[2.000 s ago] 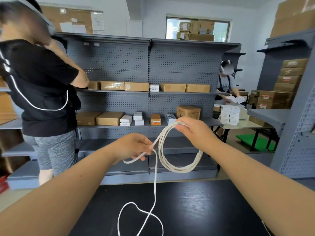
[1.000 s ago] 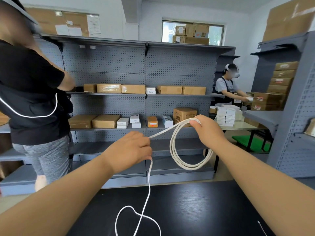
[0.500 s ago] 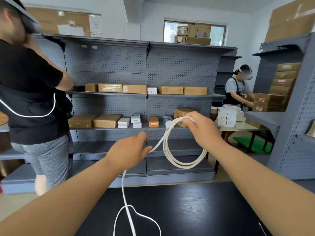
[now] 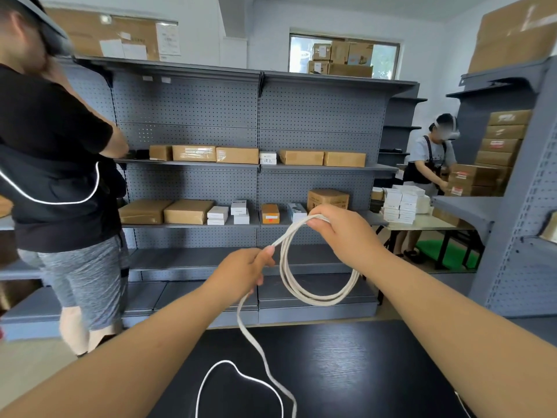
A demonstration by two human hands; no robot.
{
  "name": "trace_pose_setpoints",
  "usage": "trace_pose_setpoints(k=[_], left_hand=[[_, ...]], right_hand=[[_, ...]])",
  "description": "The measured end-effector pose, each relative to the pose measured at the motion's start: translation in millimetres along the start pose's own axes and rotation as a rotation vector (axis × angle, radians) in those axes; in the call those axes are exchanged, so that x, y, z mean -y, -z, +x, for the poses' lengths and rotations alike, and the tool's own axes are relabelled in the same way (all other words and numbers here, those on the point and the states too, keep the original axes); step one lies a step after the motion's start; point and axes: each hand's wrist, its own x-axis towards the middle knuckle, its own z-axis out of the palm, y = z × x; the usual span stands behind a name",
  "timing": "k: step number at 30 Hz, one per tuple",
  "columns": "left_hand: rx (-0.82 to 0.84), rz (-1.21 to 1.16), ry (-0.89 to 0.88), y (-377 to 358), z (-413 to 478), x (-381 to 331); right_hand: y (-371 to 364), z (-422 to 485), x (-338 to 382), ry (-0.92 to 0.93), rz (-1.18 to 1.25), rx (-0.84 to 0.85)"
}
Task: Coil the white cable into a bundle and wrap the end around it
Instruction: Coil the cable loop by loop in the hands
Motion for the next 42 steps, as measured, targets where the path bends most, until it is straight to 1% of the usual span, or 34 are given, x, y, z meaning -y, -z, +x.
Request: trace_pose_setpoints(k=[2, 6, 8, 11, 13, 15, 18, 20, 23, 27, 35, 39, 42], left_hand=[[-0.043, -0.028, 0.017, 5, 2, -1], [-0.219, -0.250, 0.087, 5, 4, -5], [-0.257, -0.340, 0.110, 1, 4, -6], [-0.259, -0.400, 0.115, -8, 3, -6], [-0.256, -0.444, 0.103, -12, 1, -7], [-0.263, -0.489, 0.074, -14, -1, -9], [-0.319, -0.528, 0.018, -14, -4, -10], [-0.344, -0.527, -0.001, -13, -4, -10], [-0.335, -0.523, 0.007, -13, -2, -9], [-0.298, -0.540, 0.017, -15, 0, -10], [-0.198, -0.642, 0.086, -25, -1, -13], [-0.200, -0.610, 0.016, -30, -1, -13], [-0.231, -0.680, -0.030, -35, -3, -17]], right_hand=[[-1, -1, -3, 0.005, -0.010, 0.026], [-3, -3, -2, 0.058, -0.021, 0.134], [-4, -4, 0, 0.076, 0.035, 0.145], [-4, -4, 3, 0.043, 0.151, 0.080], [-5, -3, 4, 0.014, 0.187, 0.036], [-7, -3, 4, -0.007, 0.178, -0.005], [-9, -3, -1, -0.022, 0.125, -0.069], [-9, -2, -2, -0.025, 0.131, -0.082], [-9, -1, 0, -0.016, 0.199, -0.073], [-9, -1, 4, -0.012, 0.280, -0.102], [-12, 1, 4, -0.079, 0.321, -0.248], [-14, 1, 5, -0.091, 0.380, -0.324], [-18, 1, 6, -0.119, 0.432, -0.369]])
